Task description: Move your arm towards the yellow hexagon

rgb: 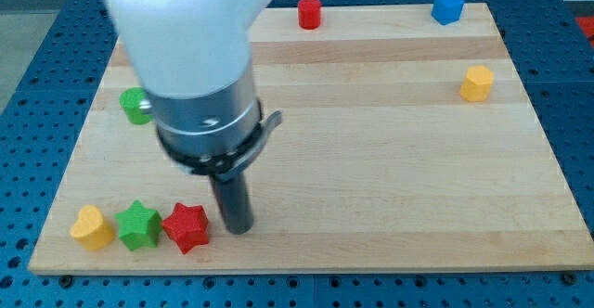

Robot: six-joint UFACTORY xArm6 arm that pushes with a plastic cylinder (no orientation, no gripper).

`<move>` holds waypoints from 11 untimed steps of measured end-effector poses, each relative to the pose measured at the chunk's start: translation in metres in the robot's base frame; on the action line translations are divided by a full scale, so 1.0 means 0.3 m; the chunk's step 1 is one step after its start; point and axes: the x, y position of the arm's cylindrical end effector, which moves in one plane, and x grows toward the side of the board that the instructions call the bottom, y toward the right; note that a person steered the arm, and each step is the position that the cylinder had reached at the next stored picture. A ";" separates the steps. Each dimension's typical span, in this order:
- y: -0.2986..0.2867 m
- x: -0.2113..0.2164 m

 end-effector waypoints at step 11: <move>1.279 -0.641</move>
